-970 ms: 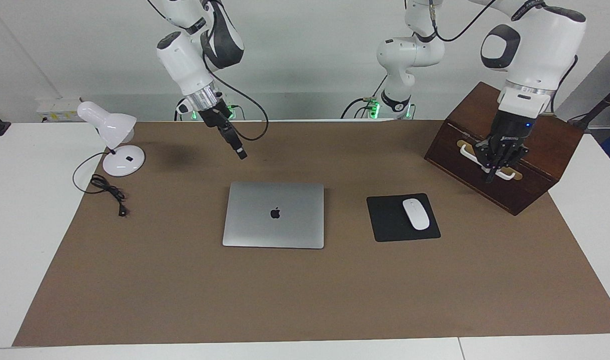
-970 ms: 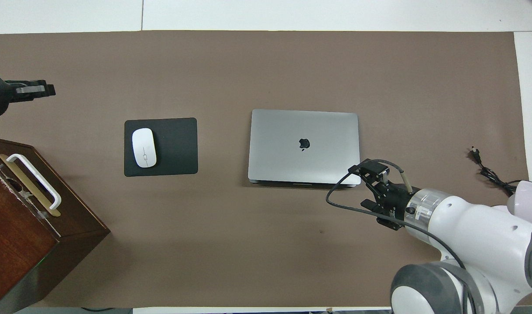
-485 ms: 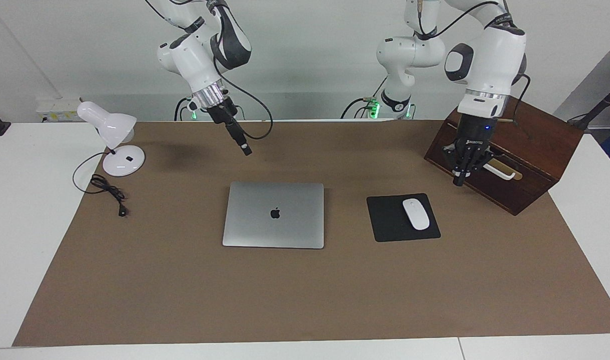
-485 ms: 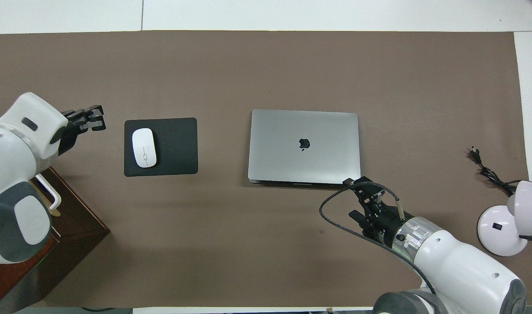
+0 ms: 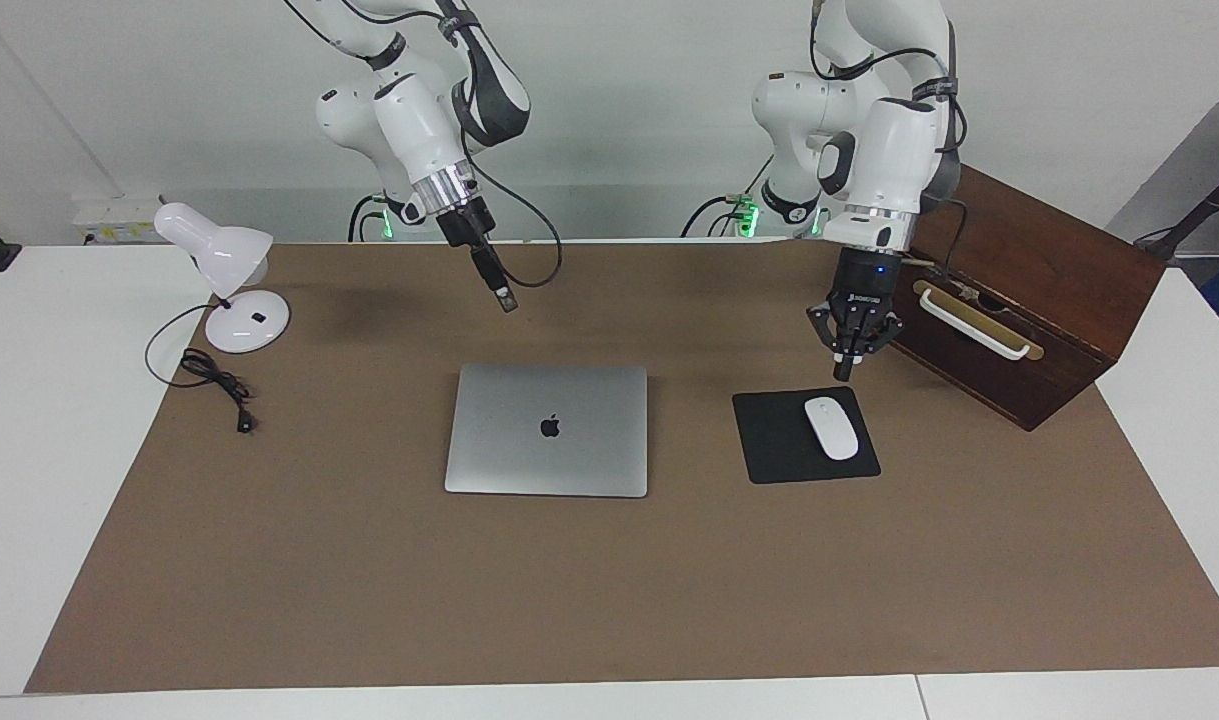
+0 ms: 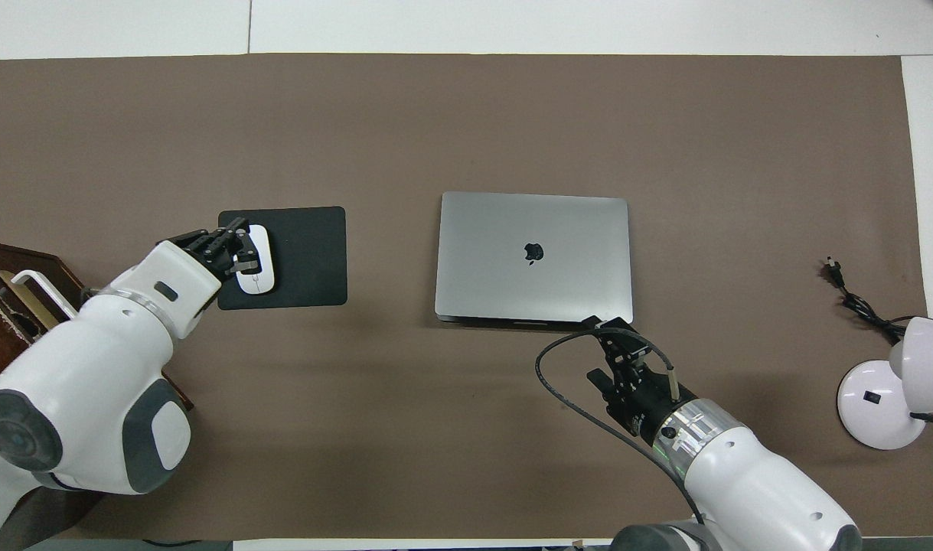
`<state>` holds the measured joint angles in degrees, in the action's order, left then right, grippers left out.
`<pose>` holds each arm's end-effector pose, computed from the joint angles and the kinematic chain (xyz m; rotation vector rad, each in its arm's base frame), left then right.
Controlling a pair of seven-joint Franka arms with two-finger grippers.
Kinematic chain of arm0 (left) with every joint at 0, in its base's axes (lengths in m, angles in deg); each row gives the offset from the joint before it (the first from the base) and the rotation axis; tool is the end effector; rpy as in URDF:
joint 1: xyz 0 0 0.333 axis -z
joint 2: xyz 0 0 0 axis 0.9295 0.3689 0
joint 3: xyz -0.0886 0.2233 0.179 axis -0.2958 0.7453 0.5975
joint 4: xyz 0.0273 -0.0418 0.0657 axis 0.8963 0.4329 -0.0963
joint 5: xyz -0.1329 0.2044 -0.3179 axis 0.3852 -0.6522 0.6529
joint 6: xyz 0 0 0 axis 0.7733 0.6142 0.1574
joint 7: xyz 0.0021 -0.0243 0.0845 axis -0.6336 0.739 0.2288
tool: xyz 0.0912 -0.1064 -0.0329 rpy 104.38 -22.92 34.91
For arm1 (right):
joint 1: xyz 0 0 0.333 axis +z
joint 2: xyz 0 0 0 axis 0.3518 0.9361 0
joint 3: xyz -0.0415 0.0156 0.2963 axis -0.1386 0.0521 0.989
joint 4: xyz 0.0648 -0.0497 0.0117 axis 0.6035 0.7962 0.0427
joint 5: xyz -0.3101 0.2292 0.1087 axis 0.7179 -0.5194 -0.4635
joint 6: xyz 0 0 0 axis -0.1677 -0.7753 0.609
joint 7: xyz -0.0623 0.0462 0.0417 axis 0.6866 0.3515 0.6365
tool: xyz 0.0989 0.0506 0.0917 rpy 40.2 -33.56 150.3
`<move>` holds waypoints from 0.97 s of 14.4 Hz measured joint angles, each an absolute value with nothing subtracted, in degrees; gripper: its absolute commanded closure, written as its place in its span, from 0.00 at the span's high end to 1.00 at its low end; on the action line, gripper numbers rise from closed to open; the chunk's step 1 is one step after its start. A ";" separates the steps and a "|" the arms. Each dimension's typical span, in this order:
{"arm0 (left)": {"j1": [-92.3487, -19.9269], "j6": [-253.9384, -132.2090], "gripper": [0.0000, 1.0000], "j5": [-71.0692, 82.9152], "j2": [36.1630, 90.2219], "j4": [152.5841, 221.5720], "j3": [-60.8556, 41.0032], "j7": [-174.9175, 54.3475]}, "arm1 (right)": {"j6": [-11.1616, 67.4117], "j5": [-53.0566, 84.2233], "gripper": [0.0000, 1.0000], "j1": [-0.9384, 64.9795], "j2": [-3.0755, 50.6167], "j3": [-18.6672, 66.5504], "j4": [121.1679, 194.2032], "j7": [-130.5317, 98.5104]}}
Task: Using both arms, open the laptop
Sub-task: 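Move the left and right grippers toward the near edge of the laptop, then press the left gripper on the laptop base while the right gripper reaches the lid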
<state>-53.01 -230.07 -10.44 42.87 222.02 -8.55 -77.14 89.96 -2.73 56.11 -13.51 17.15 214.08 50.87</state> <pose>0.5083 -0.1431 0.3815 2.7877 -0.2425 1.0379 0.3844 0.1985 0.3365 -1.9770 1.4227 -0.2775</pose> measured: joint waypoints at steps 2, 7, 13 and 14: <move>-50.20 -237.66 0.00 -10.44 45.01 225.48 -8.57 -77.14 | 90.20 -2.95 1.00 56.14 -13.12 17.12 214.08 50.87; -44.89 -247.13 0.00 -10.43 51.20 227.13 -8.54 -77.15 | 94.02 -7.32 1.00 58.17 -11.09 17.14 214.13 50.40; -39.03 -250.08 0.00 -10.43 52.96 228.59 -8.54 -77.37 | 94.46 -8.42 1.00 58.48 -8.34 17.13 213.16 50.40; -37.99 -251.40 0.00 -10.44 53.54 229.25 -8.55 -77.40 | 94.46 -8.42 1.00 58.48 -8.02 17.13 212.85 50.40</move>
<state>-37.99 -251.40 -10.44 53.54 229.25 -8.55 -77.40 94.46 -8.42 58.48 -8.02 17.13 212.85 50.40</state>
